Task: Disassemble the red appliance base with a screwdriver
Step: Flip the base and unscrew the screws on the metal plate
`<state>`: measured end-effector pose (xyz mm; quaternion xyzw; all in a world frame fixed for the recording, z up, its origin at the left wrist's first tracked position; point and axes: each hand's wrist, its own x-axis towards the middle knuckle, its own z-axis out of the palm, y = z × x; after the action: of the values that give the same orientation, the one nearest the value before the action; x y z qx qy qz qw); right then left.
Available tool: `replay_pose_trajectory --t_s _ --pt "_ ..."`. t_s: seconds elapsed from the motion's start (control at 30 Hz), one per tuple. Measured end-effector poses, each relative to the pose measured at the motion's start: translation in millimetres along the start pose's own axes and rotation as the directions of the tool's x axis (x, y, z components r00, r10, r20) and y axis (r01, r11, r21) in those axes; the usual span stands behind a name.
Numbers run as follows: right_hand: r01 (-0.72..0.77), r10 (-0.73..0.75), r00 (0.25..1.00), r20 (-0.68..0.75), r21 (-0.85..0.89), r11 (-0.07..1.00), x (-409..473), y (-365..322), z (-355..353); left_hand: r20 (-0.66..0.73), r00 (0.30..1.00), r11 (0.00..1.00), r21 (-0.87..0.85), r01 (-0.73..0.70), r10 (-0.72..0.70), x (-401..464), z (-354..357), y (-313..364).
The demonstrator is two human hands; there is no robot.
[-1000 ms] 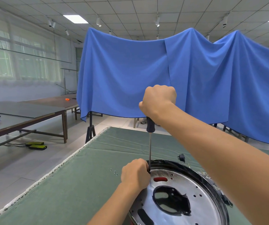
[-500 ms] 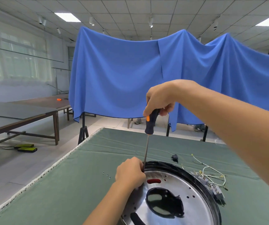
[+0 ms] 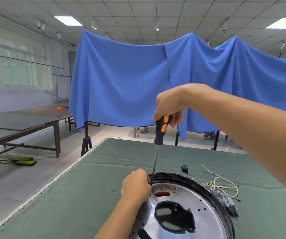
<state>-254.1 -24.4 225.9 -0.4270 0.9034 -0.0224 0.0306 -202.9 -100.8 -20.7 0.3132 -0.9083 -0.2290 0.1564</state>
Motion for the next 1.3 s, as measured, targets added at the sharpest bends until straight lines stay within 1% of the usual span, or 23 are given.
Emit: replay_pose_trajectory --t_s 0.1,0.13,0.17,0.2,0.23,0.27,0.37,0.43,0.5,0.57,0.63,0.7,0.77,0.83,0.9,0.93,0.97,1.03,1.07,1.1,1.13,1.23,1.3 --pt "-0.046 0.048 0.999 -0.013 0.101 0.994 -4 7 8 -0.002 1.0 1.0 0.005 0.001 -0.001 0 0 1" --pt "-0.079 0.082 0.995 -0.056 0.052 0.996 -5 7 12 -0.003 1.0 1.0 0.011 0.0 0.0 0 0 2" --pt "-0.112 0.105 0.986 -0.129 -0.048 0.993 -6 7 15 -0.004 1.0 1.0 0.017 -0.002 0.002 -1 0 2" --pt "-0.134 0.103 0.973 -0.208 -0.137 0.982 -5 5 16 -0.005 1.0 1.0 0.023 -0.004 0.004 -2 0 3" --pt "-0.123 0.078 0.966 -0.247 -0.17 0.978 -2 3 17 -0.007 1.0 1.0 0.028 -0.005 0.006 -2 0 2" --pt "-0.082 0.046 0.973 -0.227 -0.15 0.985 0 0 16 -0.01 1.0 0.999 0.032 -0.008 0.008 -3 0 2" --pt "0.002 -0.003 0.999 -0.042 -0.035 0.999 1 -6 6 -0.016 1.0 0.999 0.038 -0.007 0.008 -2 1 1" --pt "0.004 -0.004 0.999 0.032 -0.015 1.0 -1 -4 0 -0.017 1.0 0.999 0.041 -0.004 0.005 -3 0 1" --pt "-0.025 0.024 0.998 0.064 0.001 1.0 -4 -1 2 -0.011 1.0 0.999 0.045 -0.004 0.005 -3 0 1" --pt "-0.064 0.064 0.997 0.037 -0.013 0.998 -5 1 7 -0.01 1.0 0.999 0.046 -0.008 0.009 -3 0 1" --pt "-0.079 0.077 0.995 -0.069 -0.026 0.997 -5 1 13 -0.011 1.0 0.999 0.044 -0.011 0.012 -3 0 2" --pt "-0.044 0.036 0.988 -0.152 -0.049 0.998 0 0 17 -0.018 1.0 0.999 0.051 -0.013 0.014 -4 0 2" --pt "0.027 -0.03 0.993 -0.116 -0.025 0.999 1 -3 15 -0.026 1.0 0.999 0.051 -0.015 0.016 -5 0 2" --pt "0.072 -0.071 0.997 -0.027 0.046 0.996 0 -5 9 -0.029 0.999 0.999 0.043 -0.011 0.013 -5 0 1" --pt "0.064 -0.066 0.998 0.021 0.085 0.994 -1 -5 7 -0.031 0.999 0.999 0.04 -0.009 0.01 -5 0 2" --pt "0.044 -0.045 0.999 0.013 0.086 0.995 -2 -4 8 -0.032 0.999 0.999 0.04 -0.008 0.01 -5 0 2" --pt "0.01 -0.009 1.0 -0.019 0.065 0.998 -3 -3 10 -0.032 0.999 0.999 0.042 -0.008 0.009 -5 0 2" --pt "-0.066 0.053 0.988 -0.146 -0.085 0.994 -6 -2 16 -0.031 0.999 0.999 0.048 -0.009 0.011 -5 -1 3" --pt "-0.092 0.058 0.977 -0.207 -0.157 0.983 -6 -1 18 -0.032 0.999 0.999 0.05 -0.011 0.012 -6 -1 3" --pt "-0.096 0.051 0.972 -0.228 -0.187 0.978 -6 -2 18 -0.034 0.999 0.999 0.051 -0.014 0.016 -6 -1 3" --pt "-0.082 0.044 0.978 -0.204 -0.179 0.98 -6 -2 16 -0.035 0.999 0.998 0.054 -0.019 0.02 -6 -1 3" --pt "0.001 -0.002 1.0 -0.031 -0.044 0.999 -8 -7 6 -0.039 0.999 0.998 0.059 -0.02 0.023 -7 -1 2" --pt "0.036 -0.037 0.999 0.017 0.033 0.999 -9 -7 4 -0.039 0.999 0.998 0.066 -0.022 0.024 -8 -1 2"
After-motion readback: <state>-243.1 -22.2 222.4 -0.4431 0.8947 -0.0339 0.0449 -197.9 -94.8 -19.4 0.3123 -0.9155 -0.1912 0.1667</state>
